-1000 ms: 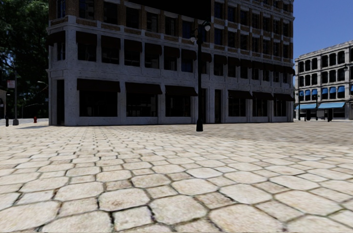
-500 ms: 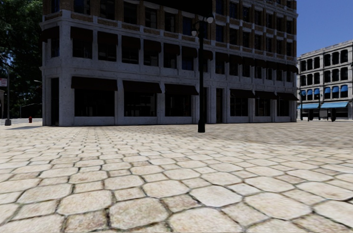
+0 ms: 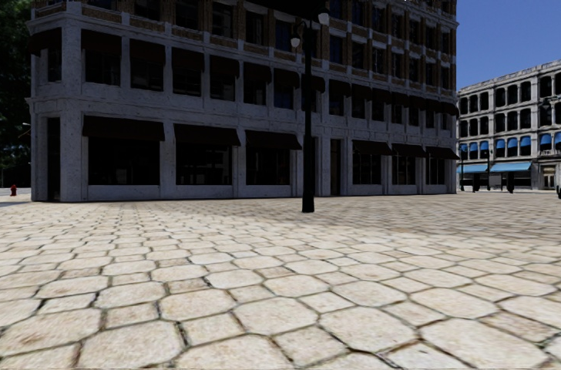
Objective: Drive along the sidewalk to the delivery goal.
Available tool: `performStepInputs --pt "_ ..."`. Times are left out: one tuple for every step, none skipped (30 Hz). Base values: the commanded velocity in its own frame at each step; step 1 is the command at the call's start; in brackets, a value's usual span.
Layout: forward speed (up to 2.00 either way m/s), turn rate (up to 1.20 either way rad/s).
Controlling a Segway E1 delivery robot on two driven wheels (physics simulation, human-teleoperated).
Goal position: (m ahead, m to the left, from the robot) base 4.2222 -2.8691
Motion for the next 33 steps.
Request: performStepInputs --pt "1.54 -0.44" --pt "1.54 -0.44" --pt "1.54 -0.44" --pt "1.54 -0.44" --pt "1.54 -0.44" --pt "1.54 -0.34" --pt "1.54 -0.11" --pt "1.54 -0.11" --pt "1.54 -0.03" --pt "1.54 -0.01" --pt "1.54 0.00" --pt "1.54 0.00" --pt "1.54 0.00" --pt "1.54 0.00" --pt "1.54 0.00" --pt "1.54 0.00" --pt "1.54 0.00" --pt "1.54 0.00" --pt "1.54 0.00" --pt "1.54 0.00" --pt "1.54 0.00" --pt "1.54 0.00" --pt "1.54 0.00" --pt "1.54 -0.19" --pt "1.54 -0.60" --pt "1.54 -0.79" --pt "1.54 -0.85" --pt "1.54 -0.87" --pt "1.54 -0.87" --pt "1.54 -0.87" --pt "1.54 -0.88" --pt "1.54 -0.88" --pt "1.54 -0.88"
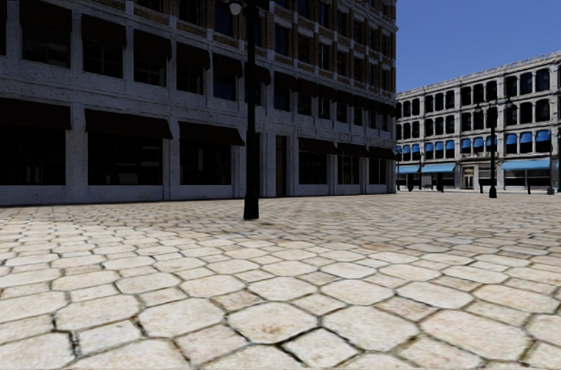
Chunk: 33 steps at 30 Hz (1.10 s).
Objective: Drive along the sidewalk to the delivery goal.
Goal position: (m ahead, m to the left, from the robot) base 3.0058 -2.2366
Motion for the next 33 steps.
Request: performStepInputs --pt "1.54 -0.88" --pt "1.54 -0.88" --pt "1.54 -0.88" --pt "1.54 -0.88" --pt "1.54 -0.88" --pt "1.54 -0.88" --pt "1.54 -0.88" --pt "1.54 -0.88" --pt "1.54 -0.88" --pt "1.54 -0.88" --pt "1.54 -0.88" --pt "1.54 -0.88" --pt "1.54 -0.88" --pt "1.54 -0.88" --pt "1.54 -0.88" --pt "1.54 -0.88" --pt "1.54 -0.88" --pt "1.54 -0.88" --pt "1.54 -0.88" --pt "1.54 -0.88" --pt "1.54 -0.88" --pt "1.54 -0.88" --pt "1.54 -0.87" --pt "1.54 -0.45" --pt "1.54 -0.19" --pt "1.54 -0.05" --pt "1.54 -0.02" --pt "1.54 -0.02" --pt "1.54 -0.19" --pt "1.54 -0.46" --pt "1.54 -0.59" --pt "1.54 -0.61" --pt "1.54 -0.61"
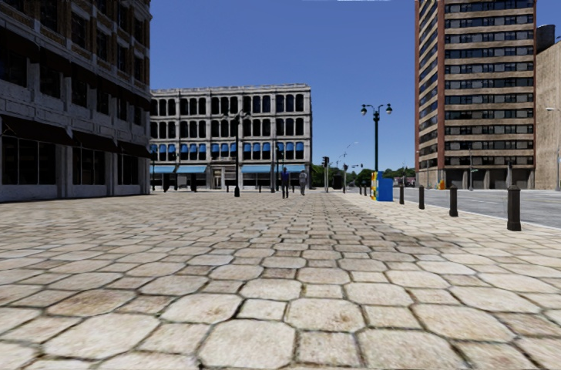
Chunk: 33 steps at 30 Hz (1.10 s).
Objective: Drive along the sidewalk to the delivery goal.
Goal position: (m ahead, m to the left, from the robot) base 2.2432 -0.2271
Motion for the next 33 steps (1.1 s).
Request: performStepInputs --pt "1.54 -0.62" --pt "1.54 -0.63" --pt "1.54 -0.63" --pt "1.54 -0.63" --pt "1.54 -0.74" --pt "1.54 -0.83" --pt "1.54 -0.86" --pt "1.54 -0.86" --pt "1.54 -0.86" --pt "1.54 -0.86" --pt "1.54 -0.86" --pt "1.54 -0.87" --pt "1.54 -0.87" --pt "1.54 -0.87" --pt "1.54 -0.87" --pt "1.54 -0.87" --pt "1.54 -0.87" --pt "1.54 -0.12" --pt "1.54 0.00" --pt "1.53 0.00" --pt "1.53 0.00" --pt "1.50 0.00" --pt "1.38 0.00" --pt "1.32 0.00" --pt "1.29 0.00" --pt "1.29 0.00" --pt "1.29 0.00" --pt "1.29 0.00" --pt "1.29 0.00" --pt "1.29 0.00" --pt "1.29 0.00" --pt "1.29 0.00" --pt "1.29 0.00"
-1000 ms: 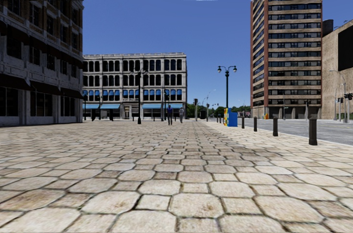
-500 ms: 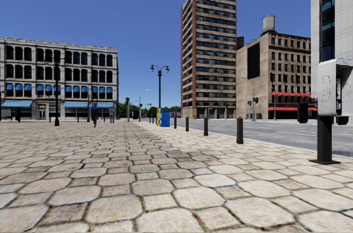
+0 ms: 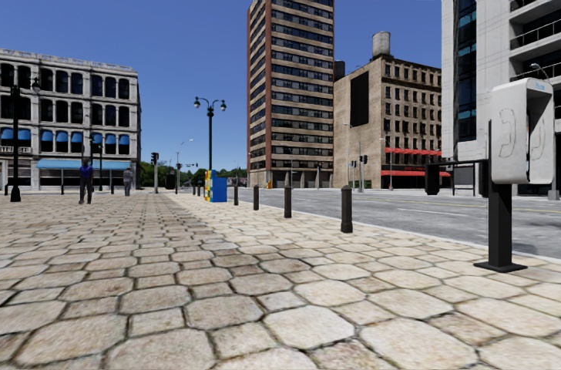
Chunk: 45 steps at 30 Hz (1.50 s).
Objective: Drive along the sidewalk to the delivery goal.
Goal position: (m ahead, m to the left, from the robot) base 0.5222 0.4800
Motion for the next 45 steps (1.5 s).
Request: performStepInputs --pt "1.28 0.00" --pt "1.28 0.00" --pt "1.28 0.00" --pt "1.24 0.00" --pt "1.13 0.00" --pt "1.01 0.00" --pt "0.91 0.00" --pt "0.85 0.00" --pt "0.85 0.00" --pt "0.84 0.00" --pt "0.84 0.00" --pt "0.84 0.00" --pt "0.83 0.00" --pt "0.79 0.00" --pt "0.65 0.00" --pt "0.24 0.00" --pt "0.00 0.00" --pt "0.00 0.00" --pt "0.00 0.00" --pt "0.00 0.00" --pt "0.00 0.00" --pt "0.00 0.00" --pt "0.00 0.00" --pt "0.00 0.00" --pt "0.00 0.00" --pt "0.00 0.00" --pt "0.00 0.00" --pt "0.00 0.00" --pt "0.00 0.00" --pt "0.00 0.00" --pt "0.00 0.00" --pt "0.00 0.00" --pt "0.00 0.00" --pt "0.00 0.00" --pt "0.00 0.00" --pt "0.00 0.00" --pt "0.00 0.00" --pt "0.00 0.00" --pt "0.00 0.00" --pt "0.00 0.00" --pt "0.00 0.00" --pt "0.00 0.00" --pt "0.00 0.00" --pt "0.00 0.00" --pt "0.00 0.00"
